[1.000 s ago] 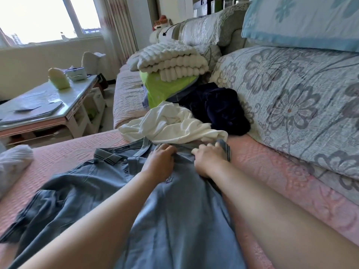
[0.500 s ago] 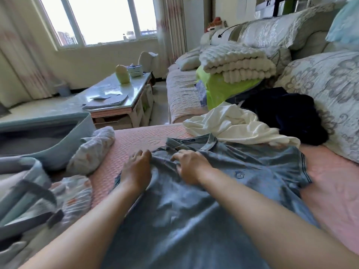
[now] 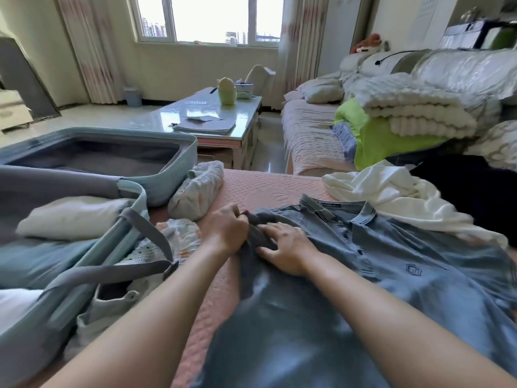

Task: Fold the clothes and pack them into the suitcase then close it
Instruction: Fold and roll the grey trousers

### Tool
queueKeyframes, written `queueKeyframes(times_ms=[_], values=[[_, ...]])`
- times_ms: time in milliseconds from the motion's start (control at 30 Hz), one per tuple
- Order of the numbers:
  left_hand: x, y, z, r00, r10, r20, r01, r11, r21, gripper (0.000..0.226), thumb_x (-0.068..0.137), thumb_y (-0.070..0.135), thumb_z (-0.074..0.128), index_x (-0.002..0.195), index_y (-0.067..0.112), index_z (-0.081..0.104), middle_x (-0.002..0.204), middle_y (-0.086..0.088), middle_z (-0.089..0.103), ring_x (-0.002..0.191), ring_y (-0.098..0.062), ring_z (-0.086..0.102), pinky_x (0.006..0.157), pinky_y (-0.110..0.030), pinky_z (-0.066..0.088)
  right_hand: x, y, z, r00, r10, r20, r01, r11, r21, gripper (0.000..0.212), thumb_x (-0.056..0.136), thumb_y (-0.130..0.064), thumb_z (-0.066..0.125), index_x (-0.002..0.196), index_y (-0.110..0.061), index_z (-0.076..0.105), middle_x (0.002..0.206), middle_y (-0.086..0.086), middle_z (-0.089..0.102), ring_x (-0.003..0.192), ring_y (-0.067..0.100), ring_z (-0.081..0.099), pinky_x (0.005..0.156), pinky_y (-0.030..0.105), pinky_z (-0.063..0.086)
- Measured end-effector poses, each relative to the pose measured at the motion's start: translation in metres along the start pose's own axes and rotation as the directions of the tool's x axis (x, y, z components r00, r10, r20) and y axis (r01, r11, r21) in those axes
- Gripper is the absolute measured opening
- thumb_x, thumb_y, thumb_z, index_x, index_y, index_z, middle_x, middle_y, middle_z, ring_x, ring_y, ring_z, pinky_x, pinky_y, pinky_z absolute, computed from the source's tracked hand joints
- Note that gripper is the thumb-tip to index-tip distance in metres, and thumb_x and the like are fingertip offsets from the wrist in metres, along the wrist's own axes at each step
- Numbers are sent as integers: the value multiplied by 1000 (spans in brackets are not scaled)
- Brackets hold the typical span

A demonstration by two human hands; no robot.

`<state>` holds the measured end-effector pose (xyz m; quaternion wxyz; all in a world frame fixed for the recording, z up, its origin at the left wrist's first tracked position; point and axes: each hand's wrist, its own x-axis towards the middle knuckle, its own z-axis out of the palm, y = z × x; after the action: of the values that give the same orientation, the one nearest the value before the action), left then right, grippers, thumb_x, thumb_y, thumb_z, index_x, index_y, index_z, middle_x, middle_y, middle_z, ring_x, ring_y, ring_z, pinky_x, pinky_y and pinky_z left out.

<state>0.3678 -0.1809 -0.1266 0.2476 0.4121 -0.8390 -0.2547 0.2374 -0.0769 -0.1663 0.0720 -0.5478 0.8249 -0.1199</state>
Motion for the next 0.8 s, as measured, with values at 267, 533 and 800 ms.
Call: queueKeyframes(times_ms=[267,533,800], values=[[-13,12,-41,771,-243,589,-370,581,725,7,91,25,57,93,19,61,80,1,54,91,-24,58,91,-36,54,4,-14,-2,998,-58,23,50,961,274,39,97,-56,48,101,-27,74,116,-2,71,111,18,61,97,35,46],[20,8,1,963,-68,261,-63,886,460,36,97,22,47,132,15,47,132,-12,54,119,-30,53,94,-44,49,28,8,-14,965,126,-231,-107,990,94,27,97,-21,50,112,-31,70,124,-5,65,109,22,63,91,33,51],[32,-4,10,938,-99,333,-108,829,549,29,92,11,51,120,12,61,124,-10,60,113,-29,59,89,-36,49,76,24,-3,1000,3,21,3,959,-283,65,99,-5,37,154,-39,28,158,1,35,127,32,56,95,40,50]])
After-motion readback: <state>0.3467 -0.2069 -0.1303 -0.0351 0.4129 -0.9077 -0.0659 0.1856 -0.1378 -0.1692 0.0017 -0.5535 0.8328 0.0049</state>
